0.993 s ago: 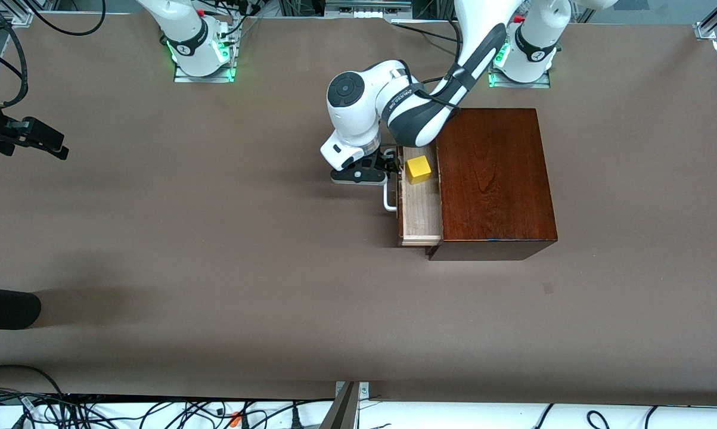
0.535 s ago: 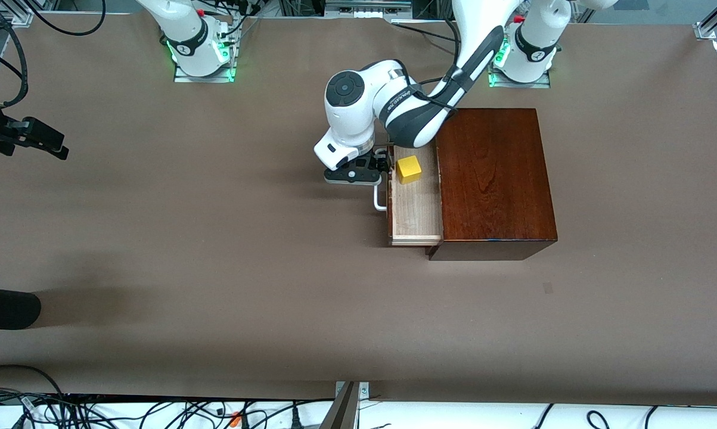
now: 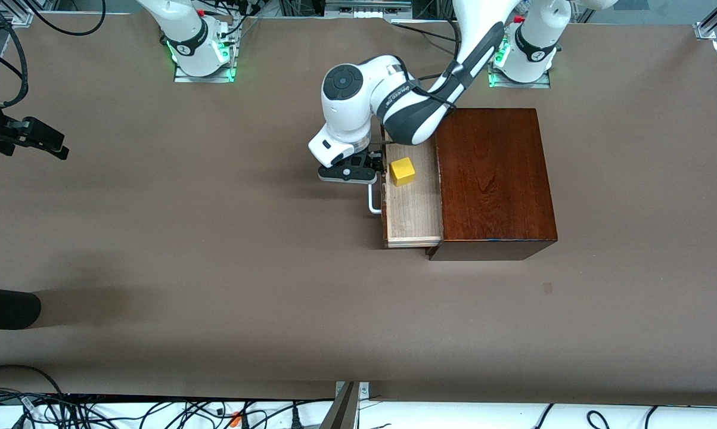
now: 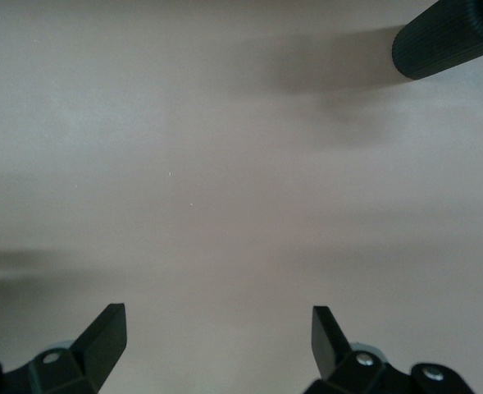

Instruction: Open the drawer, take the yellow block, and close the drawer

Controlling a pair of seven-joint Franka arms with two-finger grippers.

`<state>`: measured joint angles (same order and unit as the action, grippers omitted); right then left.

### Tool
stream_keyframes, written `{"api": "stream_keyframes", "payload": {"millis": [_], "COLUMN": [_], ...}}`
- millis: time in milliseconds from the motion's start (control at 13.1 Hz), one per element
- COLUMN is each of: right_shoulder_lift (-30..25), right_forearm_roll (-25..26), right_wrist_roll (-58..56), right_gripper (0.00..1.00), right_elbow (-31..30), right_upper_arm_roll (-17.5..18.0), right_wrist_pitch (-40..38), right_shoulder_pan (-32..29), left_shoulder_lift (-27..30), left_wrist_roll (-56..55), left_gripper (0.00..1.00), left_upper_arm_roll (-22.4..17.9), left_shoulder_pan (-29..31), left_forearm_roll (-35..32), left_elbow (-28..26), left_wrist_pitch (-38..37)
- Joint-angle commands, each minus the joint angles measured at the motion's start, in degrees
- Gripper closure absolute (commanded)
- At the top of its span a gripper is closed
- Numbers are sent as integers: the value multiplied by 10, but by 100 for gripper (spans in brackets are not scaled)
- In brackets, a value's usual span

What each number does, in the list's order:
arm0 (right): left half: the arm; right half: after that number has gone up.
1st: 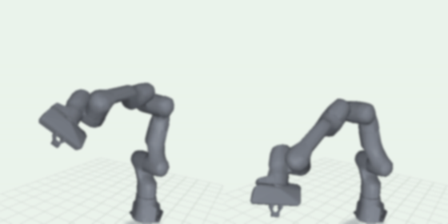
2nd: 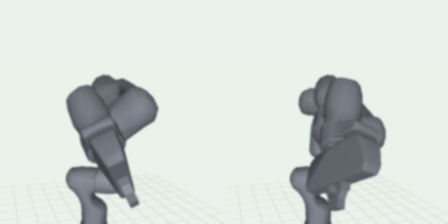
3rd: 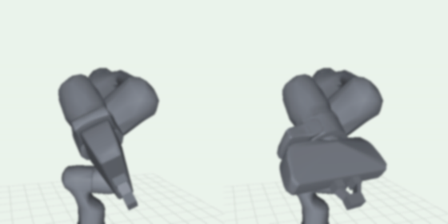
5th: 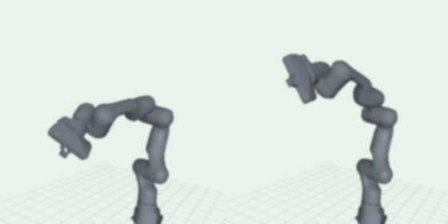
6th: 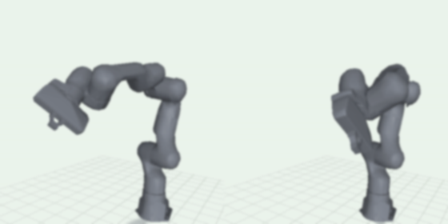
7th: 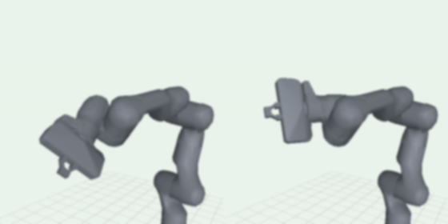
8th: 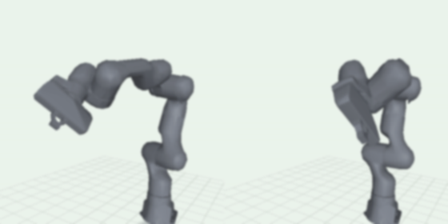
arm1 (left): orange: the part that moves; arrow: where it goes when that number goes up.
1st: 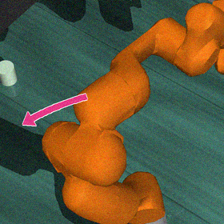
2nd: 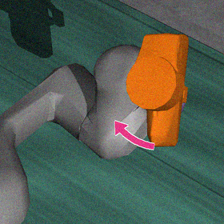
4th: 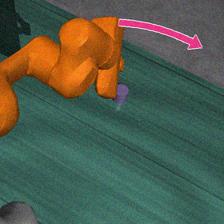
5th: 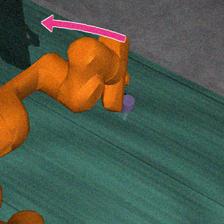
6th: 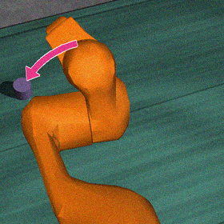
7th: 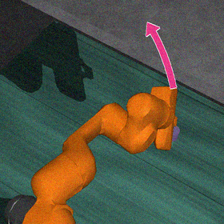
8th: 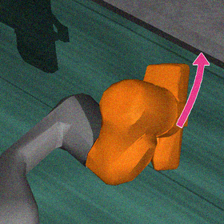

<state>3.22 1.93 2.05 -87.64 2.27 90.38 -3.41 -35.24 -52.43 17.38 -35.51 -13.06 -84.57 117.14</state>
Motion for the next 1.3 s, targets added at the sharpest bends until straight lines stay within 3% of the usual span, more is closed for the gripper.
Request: {"api": "stream_keyframes", "payload": {"millis": [0, 153, 458, 611, 840, 993, 1222], "right_shoulder_lift": [-4, -7, -8, -8, -2, 18, 53], "right_forearm_roll": [-8, -10, -28, -59, -61, -58, -51], "right_wrist_roll": [3, 35, 203, 342, 555, 648, 823], "right_gripper": [0, 0, 0, 0, 0, 0, 0], "right_elbow": [11, 12, 14, 18, 42, 43, 43], "right_upper_arm_roll": [0, 8, 76, 118, 166, 192, 195], "right_wrist_pitch": [-8, -23, -54, -54, -48, -36, 21], "right_shoulder_pan": [2, 6, 12, 12, 27, 63, 144], "left_shoulder_lift": [38, 57, 99, 127, 157, 171, 185], "left_wrist_roll": [15, 22, 106, 151, 261, 317, 408], "left_gripper": [0, 0, 0, 0, 0, 0, 0], "left_upper_arm_roll": [-4, -8, -9, -8, -4, -4, -3], "left_shoulder_pan": [-2, 3, 70, 121, 207, 260, 348], "left_forearm_roll": [7, 8, 8, 11, 25, 50, 97], "left_elbow": [40, 78, 113, 112, 112, 112, 112], "left_wrist_pitch": [-94, -172, -269, -301, -321, -341, -367]}}
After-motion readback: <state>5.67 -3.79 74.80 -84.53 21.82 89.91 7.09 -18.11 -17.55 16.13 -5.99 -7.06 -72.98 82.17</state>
